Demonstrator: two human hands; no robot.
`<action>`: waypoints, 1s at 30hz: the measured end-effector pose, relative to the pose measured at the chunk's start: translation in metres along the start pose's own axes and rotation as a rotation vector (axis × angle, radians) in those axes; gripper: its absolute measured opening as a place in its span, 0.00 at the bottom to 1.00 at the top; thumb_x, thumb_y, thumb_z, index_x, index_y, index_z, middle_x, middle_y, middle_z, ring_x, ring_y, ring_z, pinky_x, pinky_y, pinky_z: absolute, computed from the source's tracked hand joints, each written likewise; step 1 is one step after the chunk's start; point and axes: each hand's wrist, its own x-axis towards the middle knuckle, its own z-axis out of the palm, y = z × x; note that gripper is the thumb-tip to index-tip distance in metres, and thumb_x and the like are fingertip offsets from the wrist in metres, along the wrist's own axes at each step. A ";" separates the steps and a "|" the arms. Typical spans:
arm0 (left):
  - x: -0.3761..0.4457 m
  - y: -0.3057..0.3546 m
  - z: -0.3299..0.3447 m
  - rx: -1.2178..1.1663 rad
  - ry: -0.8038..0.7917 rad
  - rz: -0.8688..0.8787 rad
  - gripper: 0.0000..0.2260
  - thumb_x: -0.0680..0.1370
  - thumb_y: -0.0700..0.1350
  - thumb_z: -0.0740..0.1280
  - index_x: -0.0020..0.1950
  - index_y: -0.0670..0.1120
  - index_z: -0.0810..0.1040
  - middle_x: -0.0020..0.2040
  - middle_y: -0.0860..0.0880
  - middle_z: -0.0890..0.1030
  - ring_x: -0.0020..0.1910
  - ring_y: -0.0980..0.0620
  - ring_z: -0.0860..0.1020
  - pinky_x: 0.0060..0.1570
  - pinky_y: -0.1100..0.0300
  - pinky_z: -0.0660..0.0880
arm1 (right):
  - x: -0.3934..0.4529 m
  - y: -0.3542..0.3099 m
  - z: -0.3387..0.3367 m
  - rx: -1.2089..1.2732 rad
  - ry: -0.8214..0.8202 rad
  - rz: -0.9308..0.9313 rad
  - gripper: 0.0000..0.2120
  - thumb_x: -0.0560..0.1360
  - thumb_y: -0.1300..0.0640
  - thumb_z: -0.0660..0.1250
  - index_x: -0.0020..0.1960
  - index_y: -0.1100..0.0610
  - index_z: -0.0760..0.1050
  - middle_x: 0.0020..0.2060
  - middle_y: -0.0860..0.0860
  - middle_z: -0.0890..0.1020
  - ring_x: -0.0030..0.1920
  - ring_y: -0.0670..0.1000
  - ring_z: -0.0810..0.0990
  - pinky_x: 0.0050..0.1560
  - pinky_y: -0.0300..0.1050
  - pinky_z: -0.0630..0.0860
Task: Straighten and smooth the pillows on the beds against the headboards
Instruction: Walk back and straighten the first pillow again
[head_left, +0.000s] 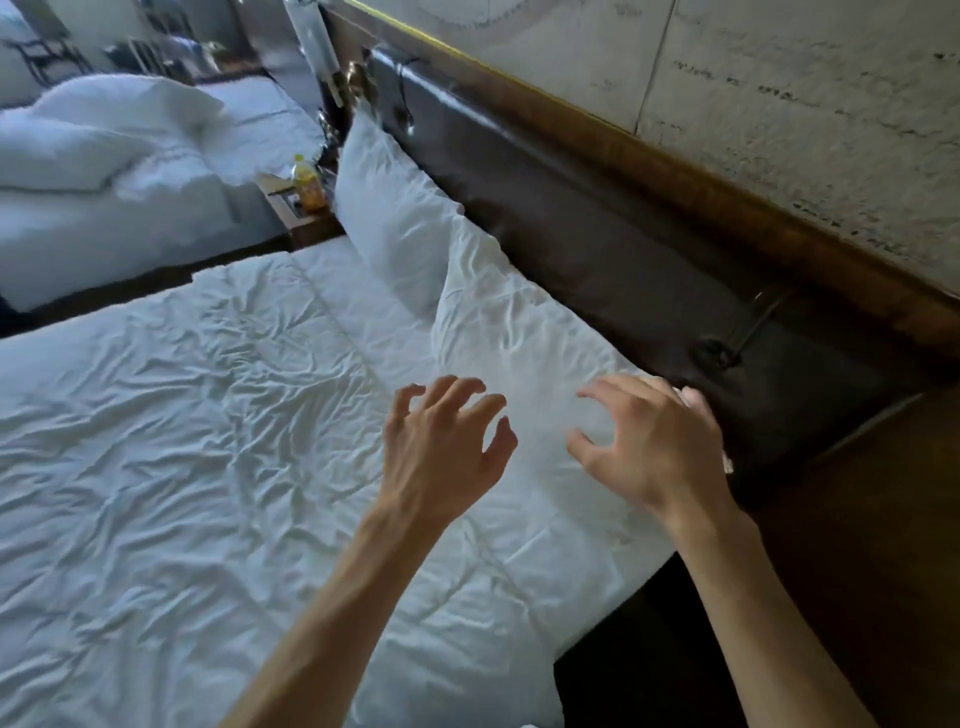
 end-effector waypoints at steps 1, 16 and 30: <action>-0.003 0.002 -0.002 0.016 0.012 -0.034 0.11 0.76 0.55 0.64 0.51 0.56 0.84 0.56 0.55 0.84 0.57 0.52 0.81 0.58 0.48 0.73 | 0.003 0.000 -0.002 0.015 -0.010 -0.029 0.24 0.67 0.38 0.62 0.59 0.44 0.80 0.59 0.41 0.83 0.61 0.51 0.79 0.64 0.62 0.69; -0.157 -0.034 -0.089 0.323 0.199 -0.641 0.11 0.76 0.56 0.64 0.52 0.56 0.83 0.56 0.56 0.84 0.58 0.53 0.80 0.61 0.48 0.70 | -0.013 -0.133 0.021 0.073 -0.201 -0.734 0.28 0.68 0.35 0.66 0.66 0.41 0.75 0.66 0.42 0.79 0.68 0.51 0.75 0.67 0.63 0.67; -0.447 -0.053 -0.202 0.504 0.315 -1.303 0.12 0.75 0.55 0.64 0.54 0.55 0.82 0.60 0.54 0.81 0.59 0.52 0.78 0.57 0.47 0.72 | -0.242 -0.357 0.071 0.086 -0.457 -1.364 0.30 0.69 0.32 0.59 0.69 0.39 0.70 0.70 0.38 0.74 0.73 0.48 0.69 0.71 0.60 0.66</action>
